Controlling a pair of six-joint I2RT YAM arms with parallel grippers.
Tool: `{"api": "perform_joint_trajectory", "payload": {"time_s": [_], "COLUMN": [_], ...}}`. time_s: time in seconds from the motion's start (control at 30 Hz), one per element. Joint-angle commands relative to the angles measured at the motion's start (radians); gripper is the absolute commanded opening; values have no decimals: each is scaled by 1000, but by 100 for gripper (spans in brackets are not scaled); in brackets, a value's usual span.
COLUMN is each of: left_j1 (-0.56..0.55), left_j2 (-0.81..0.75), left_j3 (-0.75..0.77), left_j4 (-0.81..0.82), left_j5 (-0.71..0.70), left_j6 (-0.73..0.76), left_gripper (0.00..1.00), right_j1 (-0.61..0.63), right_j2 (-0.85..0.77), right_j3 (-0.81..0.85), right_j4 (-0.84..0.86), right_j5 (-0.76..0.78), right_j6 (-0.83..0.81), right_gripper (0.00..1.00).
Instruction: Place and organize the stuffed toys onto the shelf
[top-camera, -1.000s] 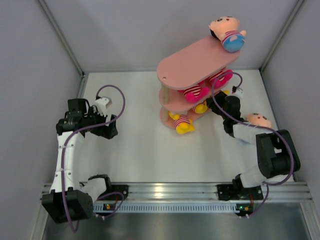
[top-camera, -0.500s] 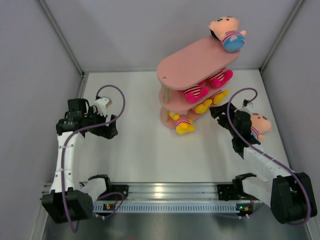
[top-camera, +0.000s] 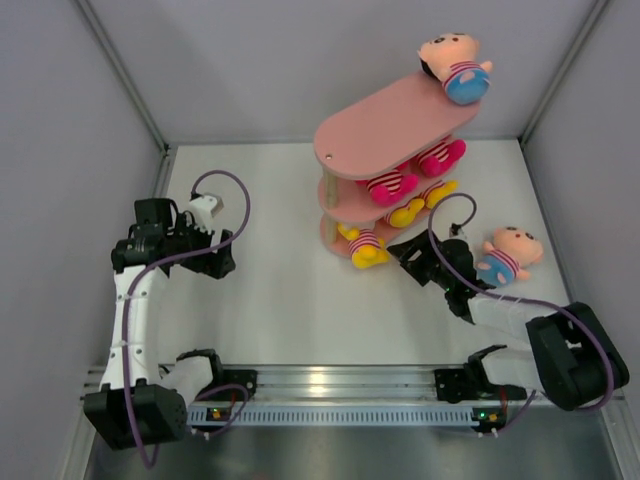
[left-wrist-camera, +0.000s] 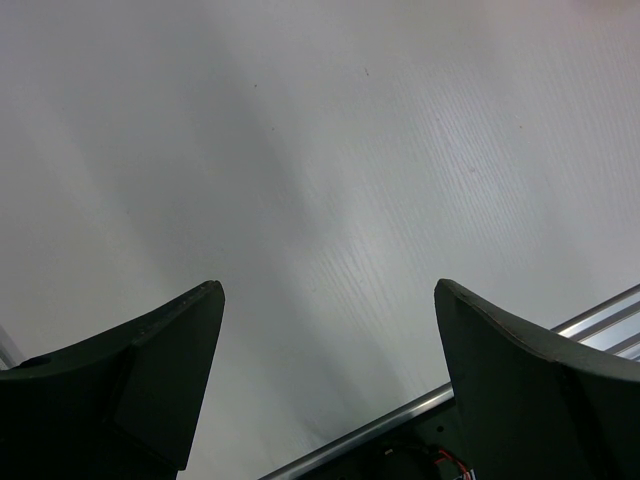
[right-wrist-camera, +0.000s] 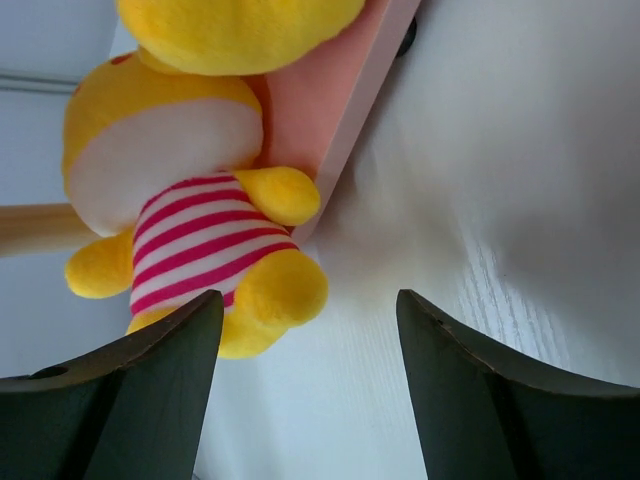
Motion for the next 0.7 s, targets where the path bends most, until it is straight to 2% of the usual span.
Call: {"api": "perform_joint_trajectory", "payload": {"time_s": [0.0, 0.43, 0.53, 0.57, 0.63, 0.67], "left_j1": [-2, -2, -2, -4, -2, -2], "left_j2": [-25, -28, -27, -27, -30, -30], "left_j3": [-2, -7, -5, -5, -7, -7], "left_j4": [2, 3, 5, 3, 2, 3], "left_j5": [-2, -13, -14, -16, -19, -20], "left_j6": [-3, 3, 1, 4, 4, 7], "left_gripper": [92, 93, 93, 93, 93, 93], "right_j1": [32, 83, 83, 83, 83, 83], "right_j2": [65, 200, 234, 252, 265, 269], "right_j3": [11, 33, 28, 37, 43, 52], "right_j4": [137, 269, 315, 325, 337, 335], "right_j5": [-15, -22, -19, -21, -11, -8], "right_j6": [82, 182, 203, 205, 197, 188], "right_gripper": [70, 66, 50, 39, 28, 18]}}
